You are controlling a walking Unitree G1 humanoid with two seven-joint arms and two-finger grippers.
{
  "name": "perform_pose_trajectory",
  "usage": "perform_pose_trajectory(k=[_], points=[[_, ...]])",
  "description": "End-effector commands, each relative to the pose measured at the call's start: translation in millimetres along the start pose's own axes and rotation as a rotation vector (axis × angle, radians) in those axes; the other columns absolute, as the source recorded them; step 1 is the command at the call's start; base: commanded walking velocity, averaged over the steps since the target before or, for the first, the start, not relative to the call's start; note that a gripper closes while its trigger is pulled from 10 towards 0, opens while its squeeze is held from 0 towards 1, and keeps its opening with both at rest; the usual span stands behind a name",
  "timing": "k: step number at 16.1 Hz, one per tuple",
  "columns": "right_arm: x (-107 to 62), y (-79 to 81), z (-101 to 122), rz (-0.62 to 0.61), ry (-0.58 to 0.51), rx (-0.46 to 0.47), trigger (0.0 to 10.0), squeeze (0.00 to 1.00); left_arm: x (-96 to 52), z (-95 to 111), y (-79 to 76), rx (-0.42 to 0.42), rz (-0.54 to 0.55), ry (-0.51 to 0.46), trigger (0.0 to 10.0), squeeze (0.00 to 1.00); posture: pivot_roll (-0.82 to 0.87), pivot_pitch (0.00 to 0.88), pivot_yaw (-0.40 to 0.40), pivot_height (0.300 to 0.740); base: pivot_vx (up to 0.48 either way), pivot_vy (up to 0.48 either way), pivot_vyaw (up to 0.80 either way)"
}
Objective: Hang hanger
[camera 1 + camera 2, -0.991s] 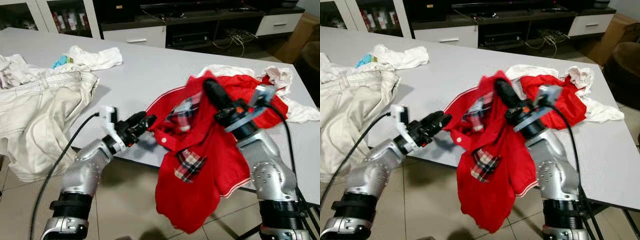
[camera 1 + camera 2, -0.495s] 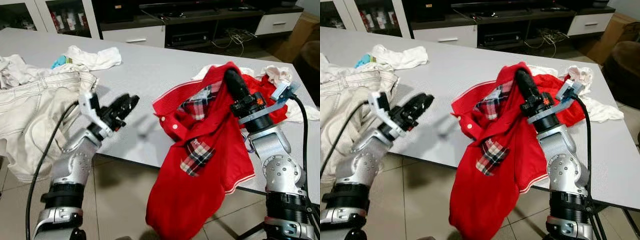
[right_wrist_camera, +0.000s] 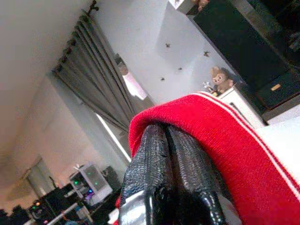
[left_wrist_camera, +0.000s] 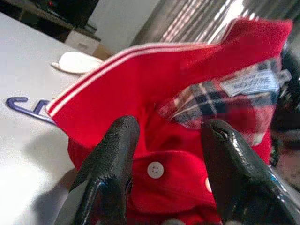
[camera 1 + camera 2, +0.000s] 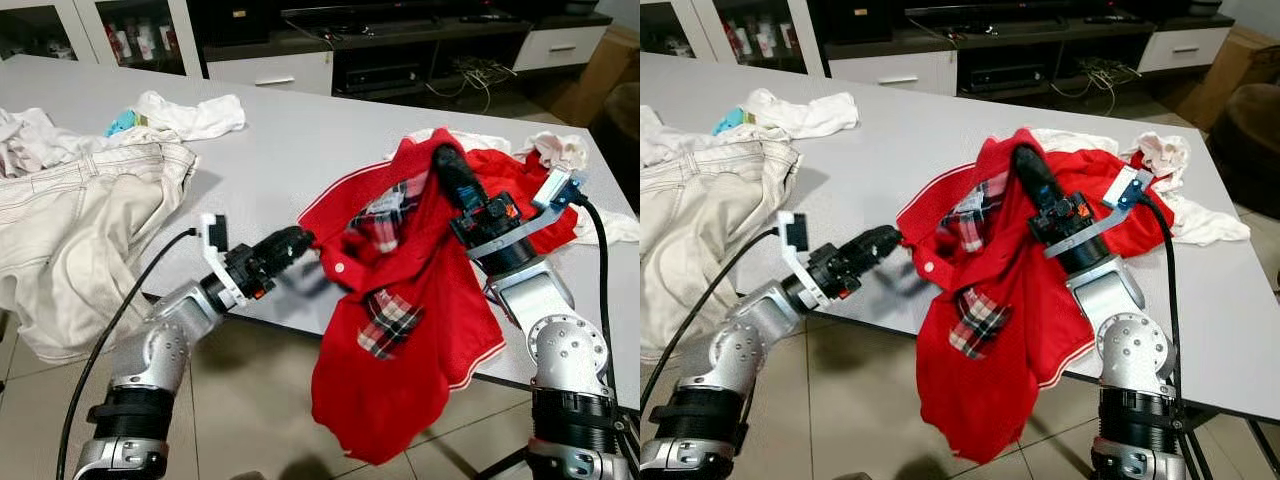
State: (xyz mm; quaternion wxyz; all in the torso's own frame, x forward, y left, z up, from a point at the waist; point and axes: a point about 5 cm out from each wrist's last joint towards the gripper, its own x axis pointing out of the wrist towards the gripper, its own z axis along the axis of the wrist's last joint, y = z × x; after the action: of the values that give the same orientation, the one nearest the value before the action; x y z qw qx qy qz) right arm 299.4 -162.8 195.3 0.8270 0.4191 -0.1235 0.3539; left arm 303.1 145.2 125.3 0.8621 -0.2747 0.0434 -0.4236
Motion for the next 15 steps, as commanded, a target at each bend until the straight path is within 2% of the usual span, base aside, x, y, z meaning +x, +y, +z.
perform_pose_trajectory(k=[1,2,5,7,8,9,11,13,15], points=[[-0.3,4.8,12.9,0.030,-0.050,-0.011,0.0,0.00,-2.0,4.2,5.8,0.047,0.053,0.001,10.0,0.00,-0.06,0.000,0.026,0.740,0.000,0.000,0.00],[-1.7,3.6,18.1,0.027,-0.072,0.003,0.0,0.00,-5.7,9.4,14.0,0.064,0.117,-0.031,10.0,0.00,-0.06,0.000,0.026,0.740,0.000,0.000,0.00],[-4.0,2.8,20.1,0.036,-0.075,0.025,0.0,0.00,-11.2,21.0,19.6,0.083,0.156,-0.083,10.0,0.00,-0.06,0.000,0.026,0.740,0.000,0.000,0.00],[-4.1,4.3,20.8,0.058,-0.077,0.052,0.0,0.00,-17.1,28.4,25.5,0.065,0.184,-0.122,10.0,0.00,-0.06,0.000,0.026,0.740,0.000,0.000,0.00],[-3.8,7.2,20.7,0.085,-0.071,0.070,0.0,0.00,-17.4,27.4,25.1,0.054,0.171,-0.119,10.0,0.71,-0.05,0.000,0.021,0.740,0.000,0.000,0.00],[-3.0,14.3,19.0,0.134,-0.050,0.095,0.0,0.00,-15.7,22.4,21.4,0.040,0.130,-0.092,10.0,1.00,-0.05,0.000,0.021,0.740,0.000,0.000,0.00],[-2.6,21.1,15.5,0.178,-0.022,0.111,0.0,0.00,-12.4,16.2,14.8,0.009,0.066,-0.053,10.0,1.00,-0.05,0.000,0.023,0.740,0.000,0.000,0.00],[-4.7,25.4,15.0,0.218,-0.021,0.144,0.0,0.00,-9.3,5.9,9.0,-0.054,0.013,-0.008,10.0,0.00,-0.05,0.000,0.023,0.740,0.000,0.000,0.00],[-7.2,27.7,18.7,0.245,-0.039,0.180,0.0,0.00,-10.1,1.1,8.5,-0.068,0.008,0.012,10.0,0.00,-0.05,0.000,0.023,0.740,0.000,0.000,0.00]])
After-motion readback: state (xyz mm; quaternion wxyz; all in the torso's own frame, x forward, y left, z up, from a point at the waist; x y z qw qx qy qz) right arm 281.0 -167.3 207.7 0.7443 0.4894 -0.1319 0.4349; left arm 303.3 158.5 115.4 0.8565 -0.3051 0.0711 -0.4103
